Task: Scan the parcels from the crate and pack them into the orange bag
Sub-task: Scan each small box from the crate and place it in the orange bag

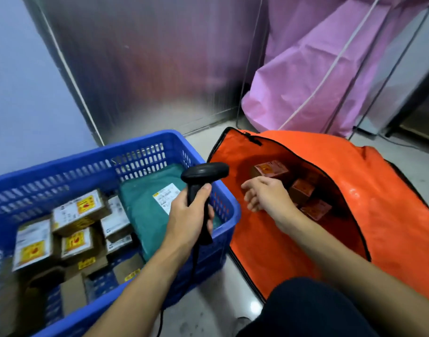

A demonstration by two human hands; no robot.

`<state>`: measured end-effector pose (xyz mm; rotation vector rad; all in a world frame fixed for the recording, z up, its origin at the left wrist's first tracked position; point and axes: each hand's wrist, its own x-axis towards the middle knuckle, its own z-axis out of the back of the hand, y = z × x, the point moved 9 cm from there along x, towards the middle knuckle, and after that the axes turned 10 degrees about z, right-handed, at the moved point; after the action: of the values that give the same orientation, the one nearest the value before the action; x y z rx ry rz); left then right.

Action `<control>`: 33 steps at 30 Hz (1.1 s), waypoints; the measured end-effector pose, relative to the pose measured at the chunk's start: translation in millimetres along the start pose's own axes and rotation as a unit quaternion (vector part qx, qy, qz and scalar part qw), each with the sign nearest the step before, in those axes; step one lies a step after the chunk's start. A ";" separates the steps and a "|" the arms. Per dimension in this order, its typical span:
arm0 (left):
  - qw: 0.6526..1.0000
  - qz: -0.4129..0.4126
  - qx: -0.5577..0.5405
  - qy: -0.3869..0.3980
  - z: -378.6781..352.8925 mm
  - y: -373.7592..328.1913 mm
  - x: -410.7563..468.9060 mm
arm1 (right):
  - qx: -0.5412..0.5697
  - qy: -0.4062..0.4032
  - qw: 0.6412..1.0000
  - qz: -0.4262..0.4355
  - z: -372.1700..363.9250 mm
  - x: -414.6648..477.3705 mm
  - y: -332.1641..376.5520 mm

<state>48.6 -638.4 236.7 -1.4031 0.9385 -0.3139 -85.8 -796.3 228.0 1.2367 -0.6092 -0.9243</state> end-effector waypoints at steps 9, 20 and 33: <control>0.980 -0.084 0.158 -0.083 138.2 -120.2 -99.3 | -0.110 0.178 0.971 0.116 -92.9 -26.6 157.5; 0.979 -0.043 0.050 -0.193 279.4 -99.4 -146.3 | -0.236 0.329 0.894 0.193 -273.9 -62.3 165.3; 0.970 0.078 0.051 -0.226 356.5 -78.6 -125.7 | -0.640 0.487 0.486 0.341 -396.1 -100.0 24.2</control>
<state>250.6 -319.4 317.4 -1.2273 0.6387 0.0771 192.7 -503.8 161.5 -0.1151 0.5539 0.2540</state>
